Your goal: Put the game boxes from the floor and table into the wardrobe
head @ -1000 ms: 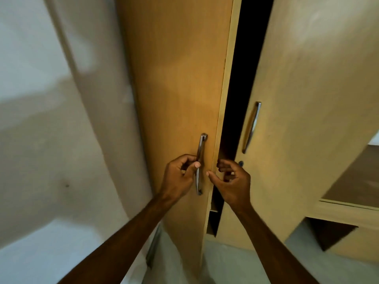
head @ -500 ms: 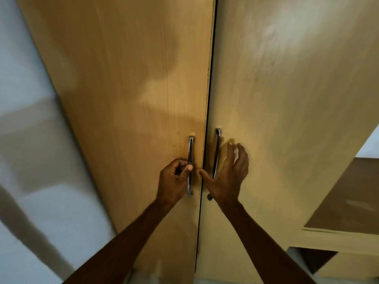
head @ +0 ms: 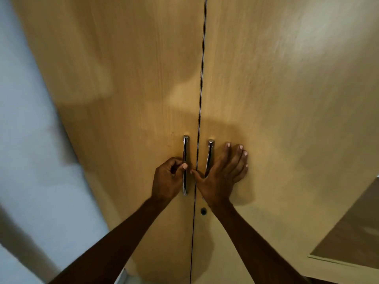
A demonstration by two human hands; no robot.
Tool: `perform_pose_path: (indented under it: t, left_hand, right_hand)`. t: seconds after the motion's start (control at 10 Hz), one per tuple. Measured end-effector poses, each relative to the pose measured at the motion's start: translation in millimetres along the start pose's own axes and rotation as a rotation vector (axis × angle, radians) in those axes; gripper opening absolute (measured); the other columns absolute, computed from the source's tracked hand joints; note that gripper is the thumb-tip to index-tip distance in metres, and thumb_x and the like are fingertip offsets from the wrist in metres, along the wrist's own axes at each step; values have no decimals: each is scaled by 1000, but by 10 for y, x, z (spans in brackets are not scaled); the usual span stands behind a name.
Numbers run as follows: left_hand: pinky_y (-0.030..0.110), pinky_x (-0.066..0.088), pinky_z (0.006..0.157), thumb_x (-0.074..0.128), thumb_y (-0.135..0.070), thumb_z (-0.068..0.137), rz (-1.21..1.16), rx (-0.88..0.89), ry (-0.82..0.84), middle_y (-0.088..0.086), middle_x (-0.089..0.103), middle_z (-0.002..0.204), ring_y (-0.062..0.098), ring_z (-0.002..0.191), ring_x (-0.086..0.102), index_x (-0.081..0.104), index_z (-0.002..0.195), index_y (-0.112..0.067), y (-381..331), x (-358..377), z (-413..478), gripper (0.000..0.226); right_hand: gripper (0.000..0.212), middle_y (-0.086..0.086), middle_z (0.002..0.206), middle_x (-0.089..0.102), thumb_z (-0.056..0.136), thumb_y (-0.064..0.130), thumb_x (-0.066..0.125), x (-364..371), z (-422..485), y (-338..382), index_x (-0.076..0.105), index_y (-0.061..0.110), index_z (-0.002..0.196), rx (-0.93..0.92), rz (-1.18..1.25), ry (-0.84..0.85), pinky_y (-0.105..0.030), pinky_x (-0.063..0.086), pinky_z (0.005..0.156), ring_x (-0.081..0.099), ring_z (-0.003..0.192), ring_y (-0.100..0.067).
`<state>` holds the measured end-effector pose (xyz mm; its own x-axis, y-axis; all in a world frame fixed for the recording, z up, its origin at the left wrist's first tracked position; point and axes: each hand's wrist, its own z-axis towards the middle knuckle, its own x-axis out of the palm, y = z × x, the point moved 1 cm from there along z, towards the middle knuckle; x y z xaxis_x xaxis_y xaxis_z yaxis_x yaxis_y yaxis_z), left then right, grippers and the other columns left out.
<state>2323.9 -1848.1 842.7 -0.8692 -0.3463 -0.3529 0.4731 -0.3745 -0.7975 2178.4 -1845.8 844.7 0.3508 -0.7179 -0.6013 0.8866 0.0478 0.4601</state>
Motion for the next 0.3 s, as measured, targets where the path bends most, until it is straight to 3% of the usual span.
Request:
perform_pose_path:
  t: [0.2, 0.3]
  left_hand:
    - [23, 52, 83, 56, -37, 95, 127, -46, 26, -12, 70, 109, -1, 99, 63, 68, 119, -23, -44, -145, -238, 29]
    - [33, 55, 85, 53, -42, 97, 193, -50, -89, -11, 69, 114, 2, 101, 62, 65, 121, -24, -119, -240, -557, 32]
  right_hand:
    - [123, -13, 162, -3, 63, 77, 65, -218, -68, -138, 12, 15, 155, -114, 113, 61, -55, 5, 118, -9, 150, -32]
    - [117, -9, 164, -5, 67, 74, 66, -385, -154, -269, 8, 23, 155, -199, 243, 166, -55, 8, 119, -12, 151, -26]
